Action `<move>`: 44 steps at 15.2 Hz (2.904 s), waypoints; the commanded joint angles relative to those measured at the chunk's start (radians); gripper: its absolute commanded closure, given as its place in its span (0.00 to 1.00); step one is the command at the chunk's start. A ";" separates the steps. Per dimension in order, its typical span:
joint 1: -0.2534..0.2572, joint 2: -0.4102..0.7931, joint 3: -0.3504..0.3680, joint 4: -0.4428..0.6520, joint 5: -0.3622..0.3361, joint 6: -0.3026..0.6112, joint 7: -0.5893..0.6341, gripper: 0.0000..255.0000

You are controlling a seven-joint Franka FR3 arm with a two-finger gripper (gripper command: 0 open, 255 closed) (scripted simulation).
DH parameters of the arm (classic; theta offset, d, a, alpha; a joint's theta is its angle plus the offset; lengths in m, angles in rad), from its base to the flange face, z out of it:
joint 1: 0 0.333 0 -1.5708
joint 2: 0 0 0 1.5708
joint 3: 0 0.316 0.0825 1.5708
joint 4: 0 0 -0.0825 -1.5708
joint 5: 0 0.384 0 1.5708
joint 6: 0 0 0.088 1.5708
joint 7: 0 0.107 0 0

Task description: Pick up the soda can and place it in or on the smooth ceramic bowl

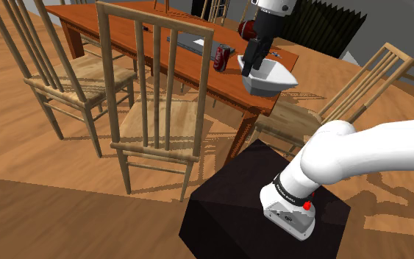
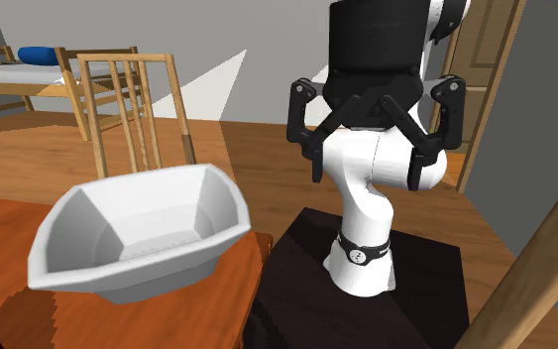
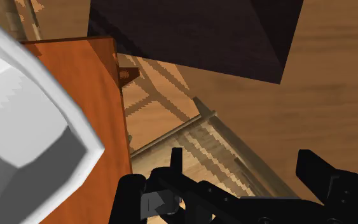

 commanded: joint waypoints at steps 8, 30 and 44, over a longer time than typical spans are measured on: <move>-0.028 0.212 -0.092 0.112 -0.064 0.105 -0.133 0.00; -0.116 0.954 -0.262 0.799 -0.003 0.178 -0.494 0.00; -0.114 0.955 -0.261 0.712 -0.002 0.266 -0.496 0.00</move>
